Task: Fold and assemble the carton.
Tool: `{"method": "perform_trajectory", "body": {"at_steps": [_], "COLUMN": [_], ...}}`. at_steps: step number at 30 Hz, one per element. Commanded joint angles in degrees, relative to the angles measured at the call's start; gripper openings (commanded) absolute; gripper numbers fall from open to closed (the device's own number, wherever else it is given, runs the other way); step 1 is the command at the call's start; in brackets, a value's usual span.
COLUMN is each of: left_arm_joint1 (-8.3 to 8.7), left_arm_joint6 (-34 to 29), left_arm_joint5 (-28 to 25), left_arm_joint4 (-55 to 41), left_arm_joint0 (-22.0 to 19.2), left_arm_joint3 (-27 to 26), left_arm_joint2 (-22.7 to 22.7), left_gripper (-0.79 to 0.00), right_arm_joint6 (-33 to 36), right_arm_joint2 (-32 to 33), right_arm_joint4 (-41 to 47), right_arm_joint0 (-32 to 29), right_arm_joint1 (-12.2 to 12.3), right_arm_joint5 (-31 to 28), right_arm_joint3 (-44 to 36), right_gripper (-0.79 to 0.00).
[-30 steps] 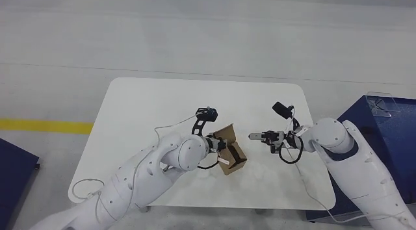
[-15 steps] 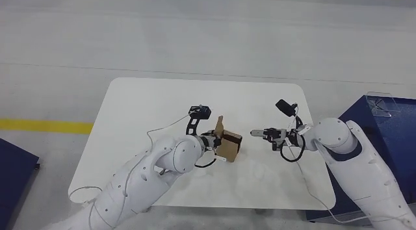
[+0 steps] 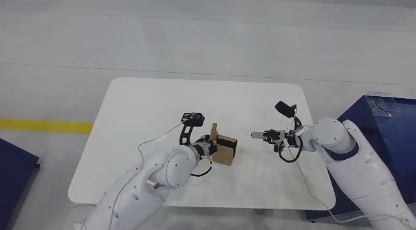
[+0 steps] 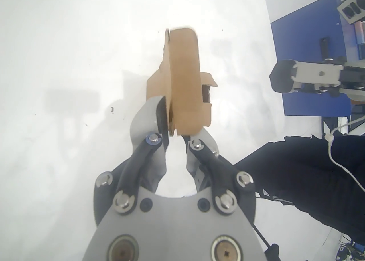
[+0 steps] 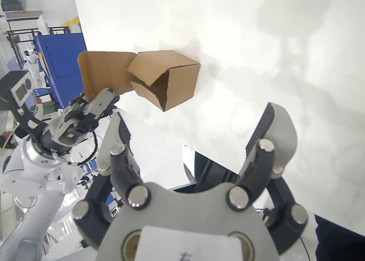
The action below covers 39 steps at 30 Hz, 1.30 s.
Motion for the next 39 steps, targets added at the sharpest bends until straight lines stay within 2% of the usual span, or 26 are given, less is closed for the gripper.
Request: {"method": "perform_trajectory", "body": {"at_steps": [1, 7, 9, 11, 13, 16, 20, 23, 28, 33, 39], "left_arm_joint1": [0.38, 1.98, 2.40, 2.47, 2.30, 1.21, -1.15, -2.86, -4.62, -5.23, -6.01], "left_arm_joint6": [0.0, 3.8, 4.2, 2.6, -2.9, -8.9, -13.7, -15.3, -14.6, -14.0, -14.6], "left_arm_joint5": [-0.3, -1.5, 0.9, 3.7, 9.7, 14.5, 14.4, 12.7, 10.4, 9.9, 9.9], "left_arm_joint4": [-0.2, -6.2, -7.2, -7.9, -5.6, -1.9, -2.9, -3.4, -5.9, -6.1, -5.8], "left_arm_joint0": [1.6, 8.4, 9.9, 9.2, 5.6, -2.1, -9.5, -13.1, -14.7, -14.5, -14.7], "left_arm_joint3": [-2.9, -11.8, -12.3, -10.6, -5.0, 3.3, 11.9, 15.4, 16.6, 15.6, 17.5], "left_arm_joint2": [-1.6, -12.9, -16.7, -18.4, -16.6, -11.1, -4.1, 0.2, 2.4, 3.0, 4.2], "left_gripper": [0.000, 0.000, 0.000, 0.000, 0.000, 0.000, 0.000, 0.000, 0.000, 0.000, 0.000], "right_arm_joint6": [0.5, 1.8, 1.6, 1.0, 0.2, -2.5, -4.5, -5.5, -6.3, -6.4, -6.3], "right_arm_joint2": [-0.3, -2.1, -2.8, -3.9, -5.4, -8.0, -10.5, -11.9, -13.8, -14.9, -15.3], "right_arm_joint4": [-0.5, -3.7, -4.2, -4.8, -6.2, -8.5, -9.1, -9.5, -9.9, -10.4, -10.9], "right_arm_joint0": [0.2, 0.3, 0.2, 0.2, 0.3, 0.6, 1.4, 2.1, 2.9, 3.4, 3.5], "right_arm_joint1": [0.0, 0.0, -0.2, -0.4, -0.8, -1.4, -2.4, -3.1, -4.0, -4.6, -5.0], "right_arm_joint5": [-0.1, -1.1, -1.1, -1.0, -0.8, 0.5, 1.3, 1.7, 2.3, 2.7, 3.1], "right_arm_joint3": [0.6, 1.2, 1.4, 1.6, 1.9, 2.3, 3.3, 4.3, 5.1, 5.1, 4.4], "right_gripper": [0.000, 0.000, 0.000, 0.000, 0.000, 0.000, 0.000, 0.000, 0.000, 0.000, 0.000]}}
